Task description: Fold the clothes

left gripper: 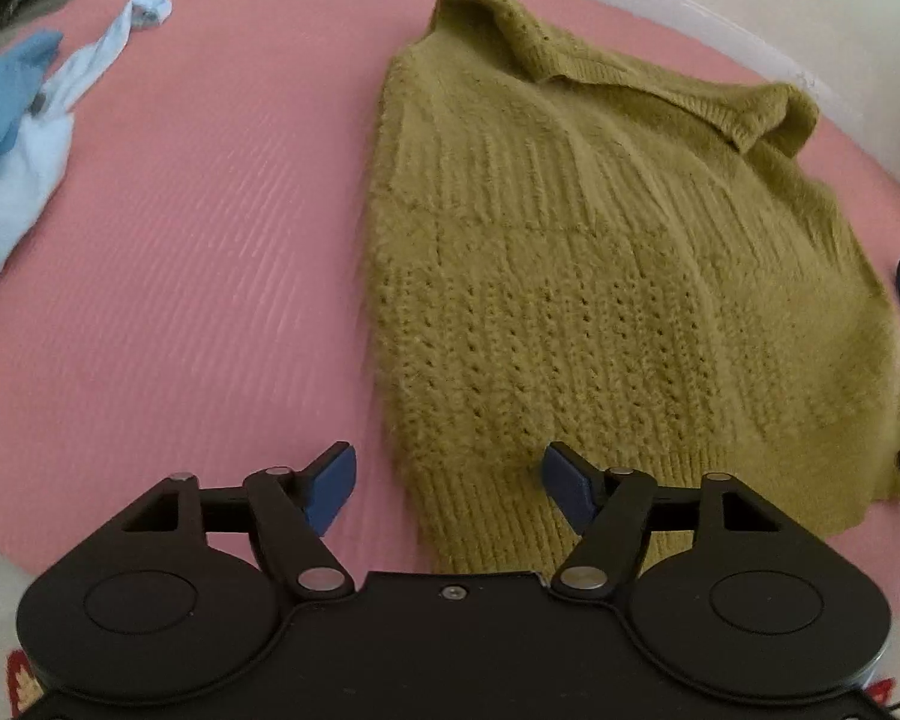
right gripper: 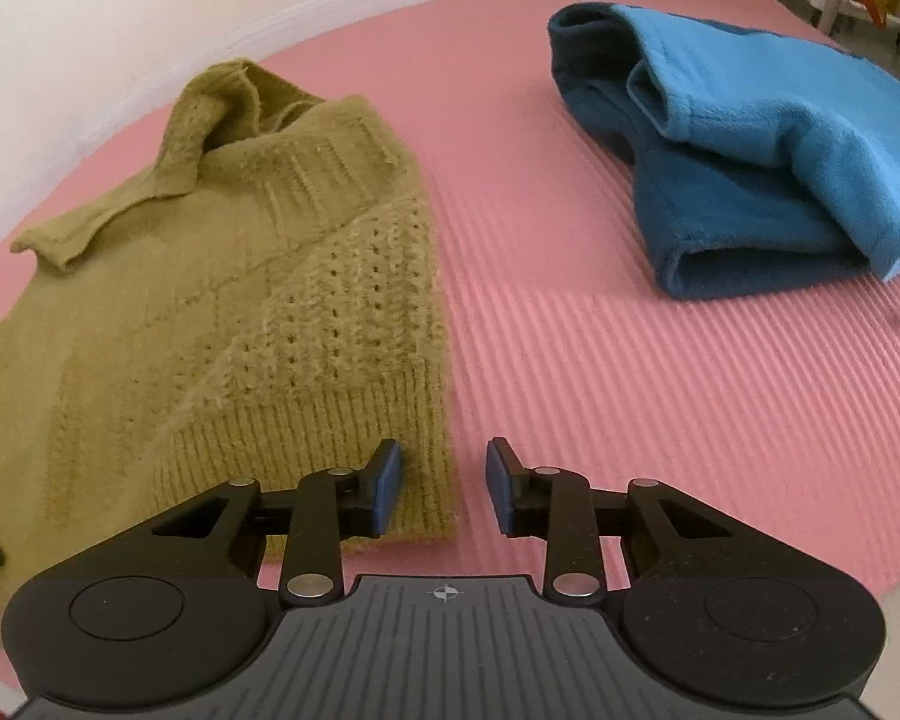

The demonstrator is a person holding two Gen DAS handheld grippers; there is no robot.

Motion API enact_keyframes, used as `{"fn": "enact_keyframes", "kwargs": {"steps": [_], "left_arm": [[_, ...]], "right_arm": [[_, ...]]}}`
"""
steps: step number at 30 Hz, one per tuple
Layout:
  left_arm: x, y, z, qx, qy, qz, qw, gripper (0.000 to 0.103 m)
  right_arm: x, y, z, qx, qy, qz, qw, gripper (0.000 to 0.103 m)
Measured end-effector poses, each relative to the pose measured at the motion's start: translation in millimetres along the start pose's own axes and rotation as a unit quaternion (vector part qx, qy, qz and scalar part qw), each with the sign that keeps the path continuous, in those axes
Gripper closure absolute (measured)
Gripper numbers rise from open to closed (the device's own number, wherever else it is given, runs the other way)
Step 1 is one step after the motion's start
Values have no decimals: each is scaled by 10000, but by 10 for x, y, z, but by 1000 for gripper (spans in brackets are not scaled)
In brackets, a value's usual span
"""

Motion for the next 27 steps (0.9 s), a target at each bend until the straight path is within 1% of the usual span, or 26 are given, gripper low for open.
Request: {"fn": "enact_keyframes", "kwargs": {"steps": [2,4,5,7,8,10,11,13,18,20,24,27], "left_arm": [[-9,1,28,-71,-21,-18,10000,38],[-33,-12,21,-147,-38,-40,9999,47],[-49,-16,25,-167,-39,-28,9998,50],[-92,-26,27,-201,-36,10,9998,58],[-93,-30,33,-229,-42,23,9997,60],[-85,-45,52,-307,-38,41,9995,78],[-81,-59,64,-357,-22,47,9993,80],[-66,-84,120,-490,-14,87,9988,97],[192,-180,161,-544,-61,425,9976,97],[298,-217,198,-608,-101,507,9968,97],[427,-234,258,-684,-249,441,9964,97],[386,-188,243,-621,-388,154,9972,95]], "right_arm": [[49,-13,-15,41,-84,60,9999,75],[74,-5,-21,44,-78,115,9999,83],[87,0,-25,46,-75,142,9999,84],[110,9,-20,37,-30,208,9998,88],[121,13,-17,32,-7,241,9997,90],[144,22,-11,23,38,307,9995,94],[151,27,-1,33,47,323,9995,94],[172,41,26,51,62,362,9993,94],[294,103,158,101,38,529,9985,95],[382,147,237,139,-20,716,9973,95],[586,304,397,259,-188,1040,9941,95],[628,401,405,342,-195,1247,9914,95]]}}
Point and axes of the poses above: each gripper's, at about its wrist camera, not at the fingertips, and z roughly against the way its jaws point, x to its left, y to its underside, the point moved 10 cm from there along -z, roughly the way its jaws point, and after that the axes turned 10 degrees about -y, right-handed, at the moved point
